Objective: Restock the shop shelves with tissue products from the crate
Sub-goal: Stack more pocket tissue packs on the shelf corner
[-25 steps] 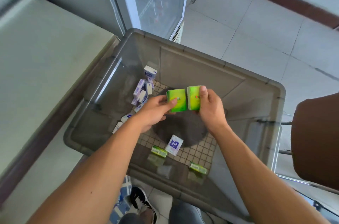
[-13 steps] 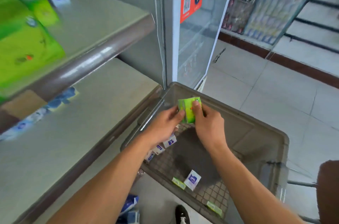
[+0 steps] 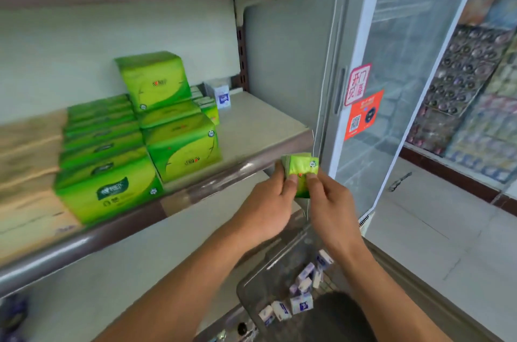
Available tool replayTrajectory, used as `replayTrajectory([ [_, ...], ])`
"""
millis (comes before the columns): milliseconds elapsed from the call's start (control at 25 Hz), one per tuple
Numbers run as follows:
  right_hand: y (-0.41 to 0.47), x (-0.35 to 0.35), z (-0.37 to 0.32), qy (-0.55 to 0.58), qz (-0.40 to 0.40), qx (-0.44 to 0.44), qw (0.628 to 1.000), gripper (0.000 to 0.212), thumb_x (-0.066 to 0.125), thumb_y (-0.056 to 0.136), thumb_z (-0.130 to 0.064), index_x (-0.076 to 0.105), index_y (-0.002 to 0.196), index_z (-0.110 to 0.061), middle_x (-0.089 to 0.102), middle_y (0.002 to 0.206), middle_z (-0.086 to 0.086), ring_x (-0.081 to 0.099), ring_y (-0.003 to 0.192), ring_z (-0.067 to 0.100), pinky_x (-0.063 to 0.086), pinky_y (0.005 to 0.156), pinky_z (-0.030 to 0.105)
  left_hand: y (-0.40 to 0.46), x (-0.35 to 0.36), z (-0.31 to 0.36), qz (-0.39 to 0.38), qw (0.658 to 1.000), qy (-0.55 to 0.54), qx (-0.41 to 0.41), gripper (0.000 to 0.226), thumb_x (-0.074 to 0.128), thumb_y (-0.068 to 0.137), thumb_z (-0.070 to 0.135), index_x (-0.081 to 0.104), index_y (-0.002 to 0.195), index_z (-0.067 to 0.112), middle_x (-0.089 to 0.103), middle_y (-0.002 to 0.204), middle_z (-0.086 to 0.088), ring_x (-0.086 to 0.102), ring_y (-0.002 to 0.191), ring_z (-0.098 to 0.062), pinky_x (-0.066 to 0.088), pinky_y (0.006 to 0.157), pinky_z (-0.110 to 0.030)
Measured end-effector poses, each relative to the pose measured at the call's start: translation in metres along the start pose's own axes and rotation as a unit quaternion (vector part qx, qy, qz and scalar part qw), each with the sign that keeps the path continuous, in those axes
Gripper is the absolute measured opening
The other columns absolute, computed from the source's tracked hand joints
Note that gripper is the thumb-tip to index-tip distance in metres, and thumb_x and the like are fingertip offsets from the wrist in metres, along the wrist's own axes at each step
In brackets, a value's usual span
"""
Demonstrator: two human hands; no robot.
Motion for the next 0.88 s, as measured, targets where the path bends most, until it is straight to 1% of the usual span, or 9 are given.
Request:
replayTrajectory([
  [80, 0.014, 0.005, -0.012, -0.008, -0.022, -0.057, 0.998, 0.026, 0.041, 0.1, -0.033, 0.063, 0.088, -0.023, 0.066, 0.072, 0.007, 0.058, 0.067, 0.019, 0.046, 0.064, 0.032, 0.007, -0.022, 0.008, 0.026, 0.999, 0.001, 0.025, 0.041, 0.032, 0.104, 0.032, 0.035, 0.144, 0.023, 0.053, 0.129, 0.003, 0.051, 0.118, -0.014, 0.035, 0.086, -0.019],
  [120, 0.021, 0.008, -0.016, -0.016, -0.028, -0.086, 0.996, 0.023, 0.042, 0.099, -0.035, 0.061, 0.09, -0.027, 0.065, 0.069, 0.003, 0.056, 0.063, 0.015, 0.044, 0.062, 0.03, 0.011, -0.03, 0.008, 0.042, 0.998, -0.002, 0.039, 0.041, 0.035, 0.102, 0.032, 0.039, 0.141, 0.02, 0.05, 0.133, 0.002, 0.048, 0.119, -0.011, 0.034, 0.091, -0.019],
  [240, 0.05, 0.025, -0.024, -0.031, -0.054, -0.138, 0.988, 0.023, 0.044, 0.1, -0.032, 0.062, 0.114, -0.027, 0.064, 0.069, -0.014, 0.056, 0.064, 0.002, 0.042, 0.06, 0.018, 0.033, -0.053, -0.004, 0.102, 0.993, 0.06, 0.031, 0.044, 0.039, 0.099, 0.03, 0.042, 0.139, 0.013, 0.045, 0.133, -0.012, 0.045, 0.124, -0.022, 0.035, 0.102, -0.029],
  [320, 0.078, 0.038, -0.021, -0.025, -0.088, -0.148, 0.985, 0.037, 0.046, 0.1, -0.029, 0.052, 0.136, -0.028, 0.07, 0.094, -0.016, 0.062, 0.085, -0.001, 0.047, 0.076, 0.017, 0.05, -0.062, -0.013, 0.145, 0.986, 0.078, 0.015, 0.036, 0.043, 0.099, 0.022, 0.046, 0.134, 0.015, 0.053, 0.127, -0.013, 0.052, 0.118, -0.025, 0.041, 0.095, -0.032],
  [400, 0.108, 0.052, -0.014, -0.025, -0.137, -0.153, 0.978, 0.046, 0.048, 0.099, -0.029, 0.042, 0.145, -0.029, 0.063, 0.124, -0.011, 0.06, 0.108, 0.004, 0.047, 0.093, 0.024, 0.065, -0.063, -0.019, 0.201, 0.978, 0.059, -0.011, 0.036, 0.043, 0.099, 0.017, 0.047, 0.134, 0.016, 0.06, 0.125, -0.01, 0.057, 0.114, -0.027, 0.044, 0.091, -0.033],
  [520, 0.146, 0.074, 0.0, -0.055, -0.214, -0.155, 0.963, 0.048, 0.052, 0.098, -0.024, 0.041, 0.145, -0.026, 0.06, 0.128, -0.015, 0.061, 0.107, 0.001, 0.047, 0.098, 0.03, 0.084, -0.054, -0.029, 0.268, 0.959, 0.006, -0.094, 0.041, 0.041, 0.097, 0.009, 0.043, 0.137, 0.018, 0.061, 0.127, -0.009, 0.057, 0.115, -0.03, 0.041, 0.085, -0.029],
  [680, 0.184, 0.094, 0.005, -0.107, -0.274, -0.189, 0.937, 0.036, 0.056, 0.094, -0.015, 0.055, 0.13, -0.022, 0.068, 0.1, -0.012, 0.058, 0.082, -0.008, 0.043, 0.079, 0.019, 0.112, -0.05, -0.045, 0.297, 0.94, -0.047, -0.162, 0.046, 0.043, 0.092, 0.004, 0.043, 0.135, 0.017, 0.061, 0.126, -0.01, 0.057, 0.115, -0.032, 0.04, 0.083, -0.028],
  [760, 0.195, 0.104, 0.004, -0.107, -0.294, -0.199, 0.929, 0.036, 0.057, 0.093, -0.012, 0.056, 0.128, -0.02, 0.069, 0.108, -0.007, 0.062, 0.095, 0.002, 0.043, 0.083, 0.02, 0.119, -0.054, -0.052, 0.294, 0.937, -0.022, -0.188, 0.052, 0.044, 0.092, 0.003, 0.035, 0.141, 0.016, 0.06, 0.126, -0.012, 0.057, 0.114, -0.033, 0.042, 0.086, -0.031],
  [880, 0.202, 0.114, 0.007, -0.106, -0.316, -0.202, 0.921, 0.043, 0.057, 0.094, -0.011, 0.051, 0.136, -0.016, 0.065, 0.12, -0.004, 0.06, 0.112, 0.009, 0.042, 0.092, 0.019, 0.127, -0.059, -0.062, 0.242, 0.945, 0.078, -0.207, 0.076, 0.048, 0.09, 0.003, 0.008, 0.154, 0.015, 0.057, 0.128, -0.012, 0.056, 0.116, -0.033, 0.043, 0.086, -0.034],
])
Point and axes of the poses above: each hand's wrist, its own y-axis towards the middle knuckle, its own x-axis out of the palm, z = x × y, the point moved 5 cm from there along y, towards the middle knuckle
